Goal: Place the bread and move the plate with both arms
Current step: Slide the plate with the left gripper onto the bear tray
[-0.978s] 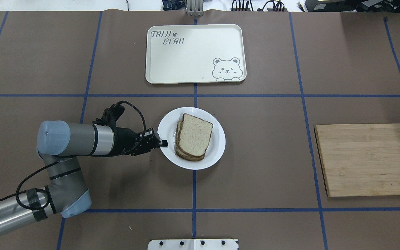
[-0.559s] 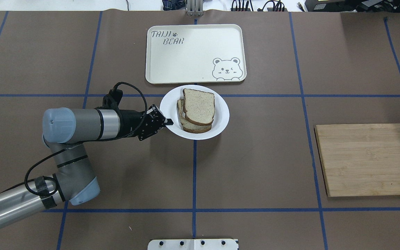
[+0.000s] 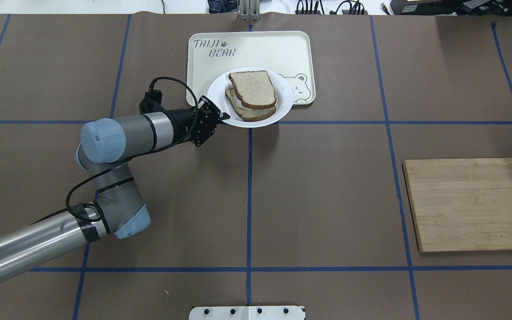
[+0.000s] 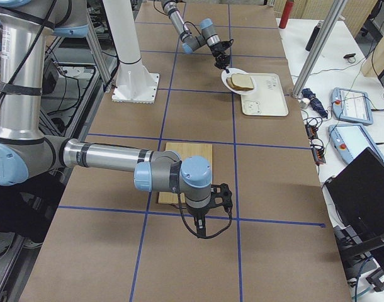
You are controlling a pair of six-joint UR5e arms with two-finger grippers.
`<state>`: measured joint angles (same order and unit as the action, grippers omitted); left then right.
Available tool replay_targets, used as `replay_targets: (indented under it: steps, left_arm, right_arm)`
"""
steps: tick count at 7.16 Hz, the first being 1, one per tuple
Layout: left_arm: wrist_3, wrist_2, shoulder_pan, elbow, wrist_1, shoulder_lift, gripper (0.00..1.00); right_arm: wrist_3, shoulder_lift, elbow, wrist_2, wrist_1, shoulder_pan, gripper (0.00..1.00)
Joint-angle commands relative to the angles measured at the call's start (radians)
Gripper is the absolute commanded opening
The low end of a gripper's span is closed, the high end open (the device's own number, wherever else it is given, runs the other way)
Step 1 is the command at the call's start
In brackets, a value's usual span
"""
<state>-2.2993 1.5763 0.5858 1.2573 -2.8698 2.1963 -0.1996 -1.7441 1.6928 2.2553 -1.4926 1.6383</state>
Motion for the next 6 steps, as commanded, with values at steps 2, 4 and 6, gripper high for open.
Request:
replay_targets:
  steps: [2,4,6]
  left_arm:
    - [-0.055,-0.220,0.026,-0.186,0.052,0.112,0.00]
    - [-0.052,-0.291,0.019,-0.365,0.059,0.241,0.00]
    - [-0.046,-0.298,-0.001,-0.374,0.063,0.257,0.00]
  right_arm:
    - [0.000,0.000,0.001,0.003,0.000,0.000,1.00]
    - [0.000,0.011,-0.001,0.003,-0.001,0.000,1.00]
    - [0.000,0.012,-0.002,0.001,-0.001,-0.003,1.00]
